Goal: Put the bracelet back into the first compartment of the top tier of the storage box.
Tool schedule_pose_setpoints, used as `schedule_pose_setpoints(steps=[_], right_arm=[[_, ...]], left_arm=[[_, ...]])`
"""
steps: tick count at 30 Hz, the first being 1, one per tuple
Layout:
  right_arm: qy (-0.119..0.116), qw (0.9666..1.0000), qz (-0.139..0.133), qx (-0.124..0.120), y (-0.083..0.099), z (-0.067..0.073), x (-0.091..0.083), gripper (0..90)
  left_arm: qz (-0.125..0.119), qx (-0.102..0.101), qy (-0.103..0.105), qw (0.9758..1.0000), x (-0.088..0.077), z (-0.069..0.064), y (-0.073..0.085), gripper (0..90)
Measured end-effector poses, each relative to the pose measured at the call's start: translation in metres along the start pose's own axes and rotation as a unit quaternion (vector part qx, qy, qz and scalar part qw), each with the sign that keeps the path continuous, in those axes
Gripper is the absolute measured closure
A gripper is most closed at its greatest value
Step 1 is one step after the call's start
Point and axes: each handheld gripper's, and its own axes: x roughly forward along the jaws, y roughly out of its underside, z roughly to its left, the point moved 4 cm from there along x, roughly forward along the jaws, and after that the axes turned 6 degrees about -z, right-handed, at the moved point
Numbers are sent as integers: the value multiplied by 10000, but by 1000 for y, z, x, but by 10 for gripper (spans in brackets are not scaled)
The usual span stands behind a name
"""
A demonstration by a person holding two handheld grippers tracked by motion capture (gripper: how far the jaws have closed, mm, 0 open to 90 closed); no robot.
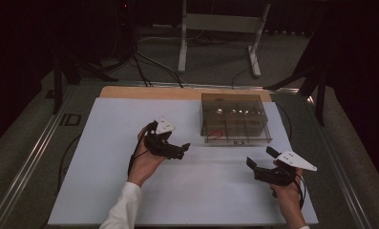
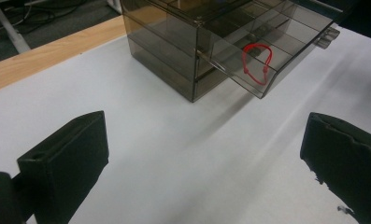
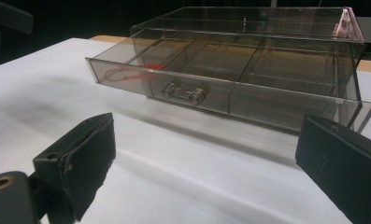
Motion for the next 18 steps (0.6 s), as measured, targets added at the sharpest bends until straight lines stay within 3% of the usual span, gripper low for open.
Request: schedule_pose_setpoints(steps=[18], right_arm=[[23,10000,18,19,-3,-2,6,53]], left_arm=[[-92,-25,-44,9999,-14,6,11,27]])
